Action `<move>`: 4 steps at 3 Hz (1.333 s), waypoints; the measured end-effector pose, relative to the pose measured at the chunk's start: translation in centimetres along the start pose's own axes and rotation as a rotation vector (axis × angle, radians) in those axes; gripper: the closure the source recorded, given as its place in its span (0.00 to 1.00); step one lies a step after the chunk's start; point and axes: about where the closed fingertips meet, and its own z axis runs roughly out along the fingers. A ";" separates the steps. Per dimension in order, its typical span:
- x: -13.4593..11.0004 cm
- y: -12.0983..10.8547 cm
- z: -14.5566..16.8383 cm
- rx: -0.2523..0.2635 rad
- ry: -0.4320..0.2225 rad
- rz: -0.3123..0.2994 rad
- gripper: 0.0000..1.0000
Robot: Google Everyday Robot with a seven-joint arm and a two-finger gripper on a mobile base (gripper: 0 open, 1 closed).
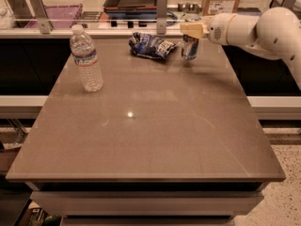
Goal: Move redbull can near water bottle
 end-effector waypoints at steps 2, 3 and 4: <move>-3.8 6.1 1.1 -0.082 0.028 -0.067 1.00; -4.6 9.2 2.4 -0.084 0.022 -0.135 1.00; -4.4 11.9 3.6 -0.071 0.000 -0.202 1.00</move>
Offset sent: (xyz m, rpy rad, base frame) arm -0.0455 0.0904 0.0566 -0.0939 -0.0652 0.1221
